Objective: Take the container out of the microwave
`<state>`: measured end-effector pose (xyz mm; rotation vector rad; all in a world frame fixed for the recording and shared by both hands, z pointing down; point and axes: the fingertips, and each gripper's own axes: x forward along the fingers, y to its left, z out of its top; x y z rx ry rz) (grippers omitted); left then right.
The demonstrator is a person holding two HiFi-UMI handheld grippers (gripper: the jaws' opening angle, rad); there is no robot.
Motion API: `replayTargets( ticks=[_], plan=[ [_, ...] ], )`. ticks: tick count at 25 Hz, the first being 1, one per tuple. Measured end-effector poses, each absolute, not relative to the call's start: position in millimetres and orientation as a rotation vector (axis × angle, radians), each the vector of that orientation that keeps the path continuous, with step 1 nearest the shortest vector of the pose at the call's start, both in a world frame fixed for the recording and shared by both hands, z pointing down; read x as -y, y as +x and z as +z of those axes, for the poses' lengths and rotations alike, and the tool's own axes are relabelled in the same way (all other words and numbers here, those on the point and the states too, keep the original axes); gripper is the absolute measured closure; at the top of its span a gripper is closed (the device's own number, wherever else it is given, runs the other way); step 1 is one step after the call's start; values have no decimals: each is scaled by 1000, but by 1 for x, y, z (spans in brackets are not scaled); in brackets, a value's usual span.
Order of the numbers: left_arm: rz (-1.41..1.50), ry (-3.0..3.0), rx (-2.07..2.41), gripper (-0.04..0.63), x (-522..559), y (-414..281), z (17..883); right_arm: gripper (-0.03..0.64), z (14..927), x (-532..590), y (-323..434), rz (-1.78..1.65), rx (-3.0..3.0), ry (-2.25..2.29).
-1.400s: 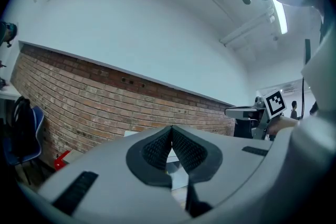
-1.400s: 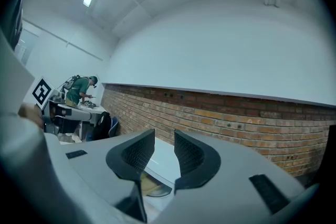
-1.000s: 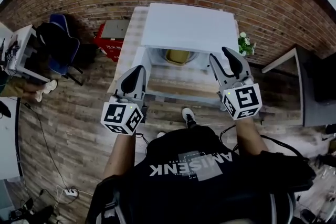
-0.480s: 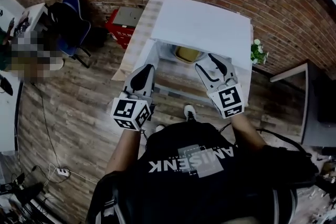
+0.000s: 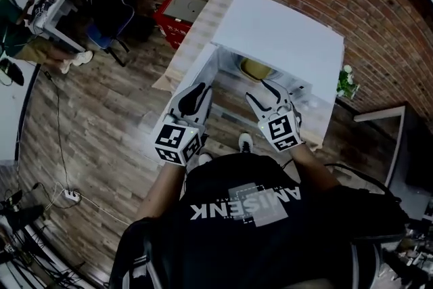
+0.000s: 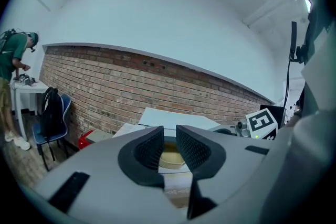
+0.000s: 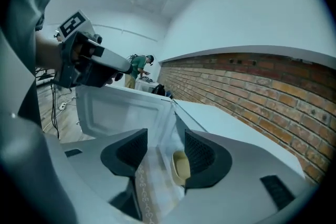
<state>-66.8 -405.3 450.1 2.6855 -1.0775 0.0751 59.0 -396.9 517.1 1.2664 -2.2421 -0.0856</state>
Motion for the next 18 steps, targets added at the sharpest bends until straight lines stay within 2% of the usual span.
replayTargets(
  ticks=[9,11,18],
  plan=[
    [117,2661,1134,528,401,-69,461,374,569,417,54,-32,2189,1163],
    [142,2672,1140,506,400,-68,463,374,582,421,55,-28,2172,1141],
    [82,2609,1188,525,400,-74,465,373,618,440,60,-49,2098,1087]
  ],
)
